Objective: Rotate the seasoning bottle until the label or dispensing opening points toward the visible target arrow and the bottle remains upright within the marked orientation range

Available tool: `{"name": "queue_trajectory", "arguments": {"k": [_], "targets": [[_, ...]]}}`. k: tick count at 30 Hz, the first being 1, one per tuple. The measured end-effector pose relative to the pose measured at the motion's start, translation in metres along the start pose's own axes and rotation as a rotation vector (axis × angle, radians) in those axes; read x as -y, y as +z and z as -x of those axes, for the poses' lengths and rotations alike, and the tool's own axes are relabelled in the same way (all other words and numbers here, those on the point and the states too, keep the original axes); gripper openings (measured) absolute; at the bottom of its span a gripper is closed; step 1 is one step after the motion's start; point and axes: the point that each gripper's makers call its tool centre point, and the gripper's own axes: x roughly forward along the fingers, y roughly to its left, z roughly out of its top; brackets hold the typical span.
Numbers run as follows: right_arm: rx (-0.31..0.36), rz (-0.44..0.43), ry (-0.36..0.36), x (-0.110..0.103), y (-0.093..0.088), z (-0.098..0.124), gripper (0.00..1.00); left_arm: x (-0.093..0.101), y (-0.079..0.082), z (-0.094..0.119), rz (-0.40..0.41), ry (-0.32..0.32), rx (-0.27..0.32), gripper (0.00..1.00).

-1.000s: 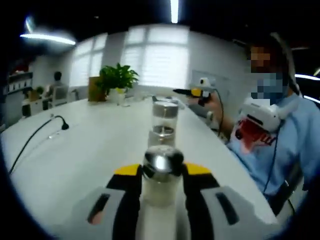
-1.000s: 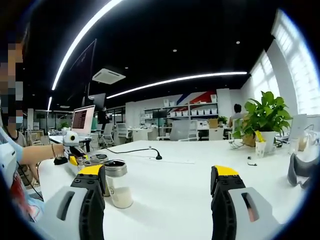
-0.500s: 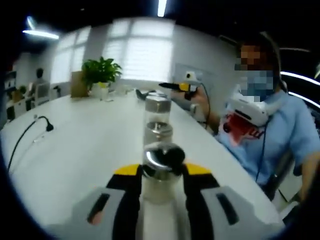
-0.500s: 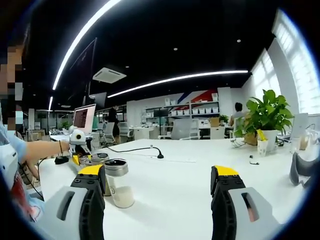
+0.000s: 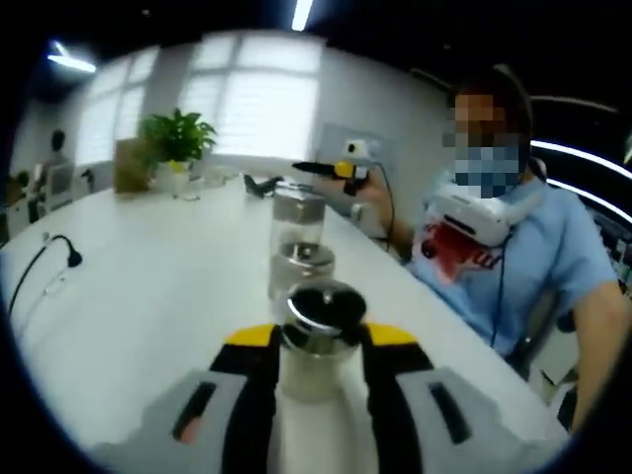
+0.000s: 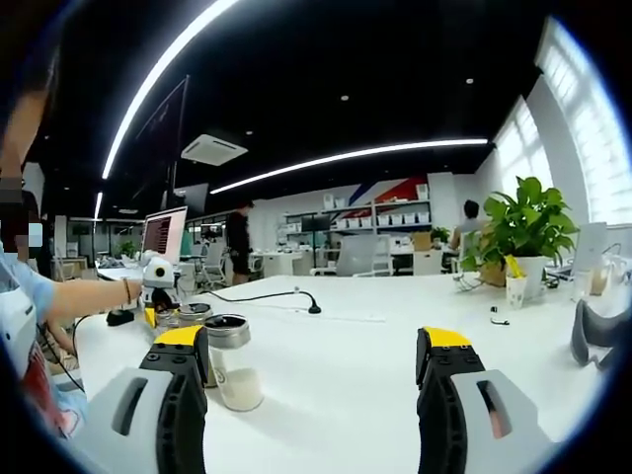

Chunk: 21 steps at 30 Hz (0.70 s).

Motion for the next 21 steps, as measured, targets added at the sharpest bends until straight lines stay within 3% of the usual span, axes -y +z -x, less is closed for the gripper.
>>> {"name": "queue_trajectory", "arguments": {"k": [6, 11, 12, 14, 15, 18, 19, 21], "targets": [[-0.002, 0.008, 0.008, -0.002, 0.0, -0.001, 0.9, -0.001, -0.002, 0.0, 0.047, -0.001, -0.014, 0.35], [-0.01, 0.003, 0.006, -0.001, -0.002, -0.001, 0.9, 0.002, 0.001, 0.0, 0.047, 0.051, -0.024, 0.4], [-0.009, 0.003, 0.007, -0.001, -0.002, -0.001, 0.9, 0.003, -0.001, 0.001, 0.074, 0.059, -0.039, 0.45], [-0.007, 0.006, 0.007, -0.001, -0.001, -0.001, 0.9, -0.004, -0.013, 0.001, 0.163, 0.174, -0.102, 0.61], [-0.007, 0.008, 0.007, -0.001, -0.001, -0.001, 0.9, -0.001, -0.016, 0.002, 0.168, 0.183, -0.112, 0.68], [-0.007, 0.006, 0.009, -0.002, -0.001, -0.001, 0.9, 0.011, -0.008, 0.005, 0.154, 0.2, -0.043, 0.66], [-0.009, 0.004, 0.01, -0.002, -0.002, -0.001, 0.9, 0.009, 0.0, 0.007, 0.135, 0.251, 0.001, 0.67], [-0.011, 0.005, 0.011, -0.003, -0.002, -0.001, 0.9, 0.005, 0.003, 0.009, 0.118, 0.341, 0.023, 0.67]]}}
